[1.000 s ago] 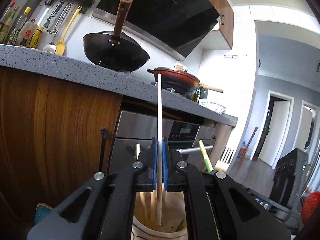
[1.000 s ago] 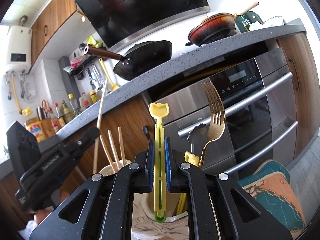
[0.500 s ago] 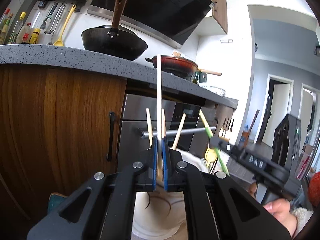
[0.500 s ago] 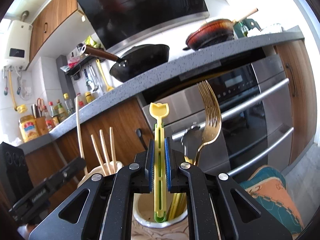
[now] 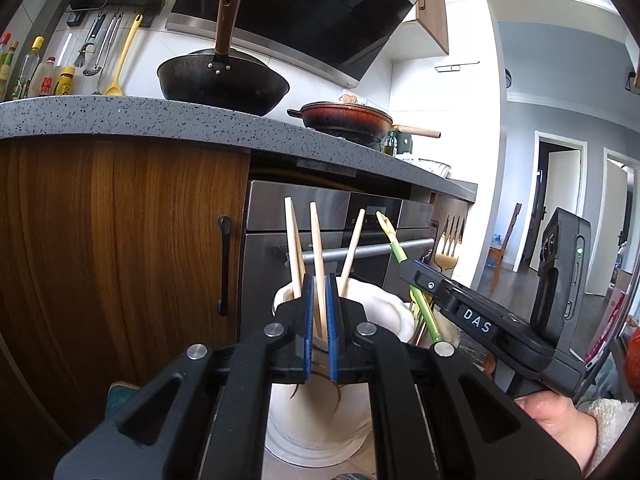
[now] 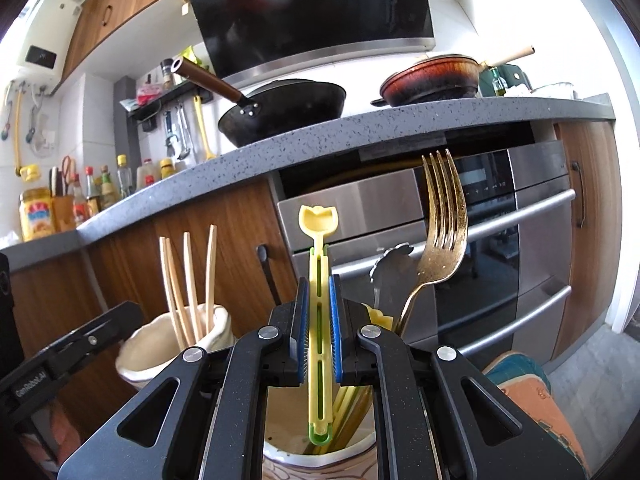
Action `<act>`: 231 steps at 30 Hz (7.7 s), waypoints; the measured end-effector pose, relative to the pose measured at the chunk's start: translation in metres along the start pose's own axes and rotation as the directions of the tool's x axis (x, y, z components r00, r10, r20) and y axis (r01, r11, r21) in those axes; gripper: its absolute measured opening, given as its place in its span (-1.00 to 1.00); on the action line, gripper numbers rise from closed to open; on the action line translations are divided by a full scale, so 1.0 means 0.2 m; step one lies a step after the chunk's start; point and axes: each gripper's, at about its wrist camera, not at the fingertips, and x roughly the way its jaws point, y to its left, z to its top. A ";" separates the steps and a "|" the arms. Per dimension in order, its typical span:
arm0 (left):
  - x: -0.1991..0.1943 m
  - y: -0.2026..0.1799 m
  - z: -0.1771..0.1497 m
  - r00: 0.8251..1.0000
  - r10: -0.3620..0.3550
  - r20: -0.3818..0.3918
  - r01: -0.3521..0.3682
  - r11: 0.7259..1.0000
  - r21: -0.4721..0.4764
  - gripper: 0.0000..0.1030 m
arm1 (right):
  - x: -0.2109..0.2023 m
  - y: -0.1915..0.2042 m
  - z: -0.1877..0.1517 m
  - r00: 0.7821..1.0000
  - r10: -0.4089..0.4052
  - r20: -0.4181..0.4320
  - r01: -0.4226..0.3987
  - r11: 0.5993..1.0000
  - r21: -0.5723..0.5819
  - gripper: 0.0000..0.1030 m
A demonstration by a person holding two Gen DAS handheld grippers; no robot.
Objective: Organize utensils
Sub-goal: 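Drop the chopstick in the larger pot while the right tool drops the yellow utensil in the smaller, then move both tools back over the remaining fork and chopstick on the cloth, then grasp the wooden chopstick with the left tool while the right tool grasps the silver fork, then lift the chopstick with the left tool while the right tool carries the silver fork toward the holder, then drop the chopstick in the larger pot while the right tool drops the silver fork in the smaller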
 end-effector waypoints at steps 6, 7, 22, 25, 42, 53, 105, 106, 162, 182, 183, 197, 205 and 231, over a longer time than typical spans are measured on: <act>-0.02 0.00 -0.01 1.000 0.000 -0.003 0.000 1.000 0.001 -0.88 | -0.01 0.03 -0.02 1.000 -0.011 -0.011 0.010 0.999 -0.040 -0.80; -0.02 0.00 -0.01 1.000 0.000 -0.004 0.000 1.000 0.000 -0.88 | -0.02 0.03 -0.02 1.000 -0.016 -0.011 0.015 0.999 -0.044 -0.80; -0.11 0.07 -0.05 1.000 0.012 -0.028 -0.013 0.999 -0.030 -0.88 | -0.11 0.01 -0.04 0.996 0.029 -0.082 -0.029 1.000 0.010 -0.79; -0.11 0.08 -0.05 0.999 0.015 -0.033 -0.016 0.999 -0.036 -0.80 | -0.11 0.02 -0.06 0.994 0.035 -0.103 -0.035 0.999 0.002 -0.79; -0.14 0.08 -0.06 0.999 0.034 -0.031 -0.035 0.999 -0.031 -0.25 | -0.19 0.03 -0.03 0.996 0.028 -0.080 -0.027 1.000 0.007 -0.16; -0.27 0.11 -0.09 0.996 0.081 -0.034 -0.084 0.994 -0.075 0.31 | -0.47 0.09 0.01 0.998 0.016 -0.067 -0.016 1.000 0.001 0.62; -0.36 -0.21 -0.61 0.754 0.051 -0.655 0.053 0.989 0.137 -0.89 | -0.66 0.16 -0.37 0.887 0.010 -0.461 -0.033 0.999 -0.042 0.84; -0.36 -0.20 -0.61 0.756 0.051 -0.652 0.048 0.990 0.133 -0.89 | -0.65 0.18 -0.38 0.880 0.015 -0.475 -0.045 0.998 -0.052 0.83; -0.33 -0.27 -0.61 0.701 0.026 -0.713 0.138 0.976 0.171 -0.81 | -0.56 0.24 -0.58 0.748 -0.051 -0.662 -0.138 0.963 -0.230 -0.88; -0.43 -0.17 -0.40 0.875 -0.047 -0.481 0.099 0.992 0.084 -0.88 | -0.74 0.13 -0.28 0.946 0.022 -0.324 -0.054 0.995 -0.088 -0.88; -0.44 -0.16 -0.38 0.889 -0.048 -0.456 0.093 0.993 0.076 -0.88 | -0.76 0.12 -0.26 0.955 0.026 -0.296 -0.051 0.996 -0.077 -0.88; -0.47 -0.04 0.02 0.994 -0.069 -0.079 0.069 0.998 -0.014 -0.88 | -0.59 0.15 0.03 0.995 0.060 -0.083 -0.064 0.997 -0.049 -0.88; -0.22 0.02 0.23 0.994 -0.090 0.063 0.095 0.992 -0.083 -0.88 | -0.44 0.10 0.22 0.997 0.015 0.077 -0.014 1.000 -0.012 -0.88; -0.05 -0.05 0.09 0.993 0.036 0.114 -0.038 0.999 0.017 -0.88 | -0.18 -0.06 0.09 0.999 -0.036 -0.002 0.036 0.999 0.032 -0.88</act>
